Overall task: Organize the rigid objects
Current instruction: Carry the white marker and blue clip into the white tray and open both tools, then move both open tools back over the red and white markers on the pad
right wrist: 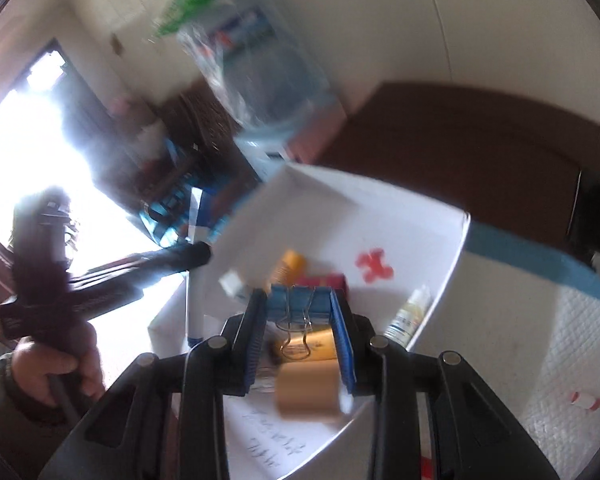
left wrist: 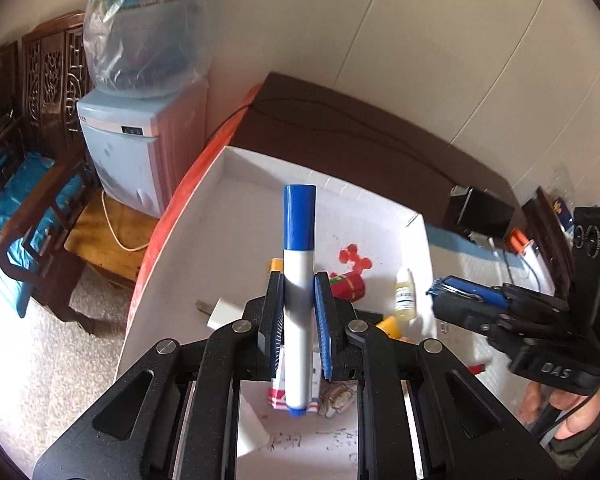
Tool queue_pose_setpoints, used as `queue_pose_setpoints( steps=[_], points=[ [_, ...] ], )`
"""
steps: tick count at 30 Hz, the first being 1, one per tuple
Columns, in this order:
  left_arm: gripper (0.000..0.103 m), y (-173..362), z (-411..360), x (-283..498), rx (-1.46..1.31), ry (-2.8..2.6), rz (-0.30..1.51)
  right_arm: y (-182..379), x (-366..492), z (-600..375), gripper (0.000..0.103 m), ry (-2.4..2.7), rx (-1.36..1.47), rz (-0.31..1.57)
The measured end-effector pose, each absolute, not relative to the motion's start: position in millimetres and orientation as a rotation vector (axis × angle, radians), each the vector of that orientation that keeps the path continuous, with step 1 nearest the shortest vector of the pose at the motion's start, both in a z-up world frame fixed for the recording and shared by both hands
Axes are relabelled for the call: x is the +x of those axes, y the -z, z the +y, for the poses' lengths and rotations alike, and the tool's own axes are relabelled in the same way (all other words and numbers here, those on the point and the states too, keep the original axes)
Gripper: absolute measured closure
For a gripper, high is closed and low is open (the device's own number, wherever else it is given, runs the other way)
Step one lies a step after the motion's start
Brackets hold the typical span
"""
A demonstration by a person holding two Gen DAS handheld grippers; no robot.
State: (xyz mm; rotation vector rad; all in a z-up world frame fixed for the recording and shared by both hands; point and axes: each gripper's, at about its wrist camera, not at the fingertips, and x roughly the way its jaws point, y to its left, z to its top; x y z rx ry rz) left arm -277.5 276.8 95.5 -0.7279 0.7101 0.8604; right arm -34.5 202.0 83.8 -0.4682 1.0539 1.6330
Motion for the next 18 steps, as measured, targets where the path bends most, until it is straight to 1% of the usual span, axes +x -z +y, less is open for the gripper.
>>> queue_pose_setpoints(
  steps=[6,7,8,9,10,11,12,18],
  points=[
    [0.089,-81.1,288.1,-275.4,-0.724,-0.91,0.753,-81.9,-34.7,210.9,0.071,-1.62,-0.487,1.016],
    [0.088,-79.7,289.4,-276.2,-0.723,-0.923,0.76,-80.6,-36.9,211.9,0.068,-1.621,-0.5,1.009],
    [0.082,-79.1,289.7,-276.8,-0.718,-0.939,0.767,-78.2,-40.1,213.2,0.053,-1.622,-0.513,1.006],
    [0.073,-78.1,290.7,-277.5,-0.715,-0.948,0.774,-75.6,-40.3,212.4,0.024,-1.621,-0.52,1.005],
    [0.037,-77.5,290.5,-277.9,-0.709,-0.962,0.785,-73.6,-41.7,211.5,0.011,-1.619,-0.523,0.999],
    [0.002,-76.1,291.0,-278.2,-0.702,-0.973,0.792,-73.1,-43.0,209.1,0.0,-1.619,-0.523,0.991],
    [0.0,-76.0,289.2,-279.2,-0.692,-0.985,0.79,-72.7,-44.8,206.1,0.0,-1.622,-0.524,0.982],
    [0.0,-82.8,277.1,-285.2,-0.68,-1.019,0.778,-79.8,-58.4,188.4,0.0,-1.642,-0.533,0.933]
  ],
)
